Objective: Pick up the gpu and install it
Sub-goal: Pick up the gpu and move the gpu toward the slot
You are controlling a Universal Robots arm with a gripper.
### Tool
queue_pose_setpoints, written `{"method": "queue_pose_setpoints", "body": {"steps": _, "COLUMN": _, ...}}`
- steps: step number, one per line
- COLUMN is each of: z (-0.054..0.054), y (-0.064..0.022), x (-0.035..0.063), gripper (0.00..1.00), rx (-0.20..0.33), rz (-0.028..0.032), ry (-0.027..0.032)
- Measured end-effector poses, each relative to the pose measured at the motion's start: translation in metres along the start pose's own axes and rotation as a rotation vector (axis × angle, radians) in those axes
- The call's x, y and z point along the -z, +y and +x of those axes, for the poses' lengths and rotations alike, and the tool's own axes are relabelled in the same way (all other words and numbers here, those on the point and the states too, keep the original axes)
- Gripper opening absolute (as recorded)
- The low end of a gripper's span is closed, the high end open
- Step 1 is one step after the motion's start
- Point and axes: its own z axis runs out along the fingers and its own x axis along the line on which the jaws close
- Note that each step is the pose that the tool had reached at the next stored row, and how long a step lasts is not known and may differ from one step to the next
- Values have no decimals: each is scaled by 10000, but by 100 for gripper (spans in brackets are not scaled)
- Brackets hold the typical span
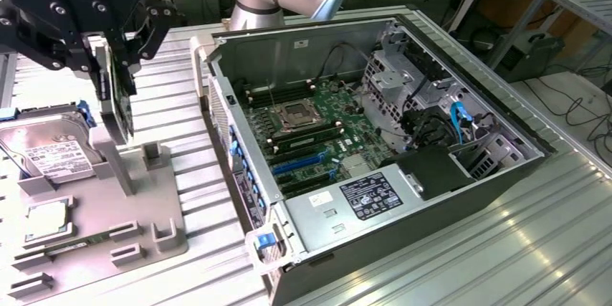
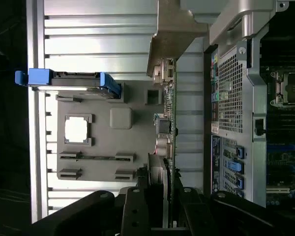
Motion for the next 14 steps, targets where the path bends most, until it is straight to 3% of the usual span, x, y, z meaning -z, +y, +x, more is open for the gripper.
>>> {"method": "queue_pose_setpoints", "body": {"steps": 1, "z": 1, "y": 8, "x": 160, "gripper": 28, "rx": 0, "rz": -1, "ry": -1}}
{"method": "queue_pose_setpoints", "body": {"steps": 2, "z": 1, "y": 11, "x": 222, "gripper": 28, "rx": 70, "rz": 1, "ry": 1}}
{"method": "queue_pose_setpoints", "body": {"steps": 5, "z": 0, "y": 11, "x": 224, "gripper": 28, "rx": 317, "rz": 65, "ry": 16}}
{"method": "queue_pose_setpoints", "body": {"steps": 14, "z": -8, "y": 12, "x": 222, "gripper": 28, "rx": 316, "rz": 67, "ry": 11}}
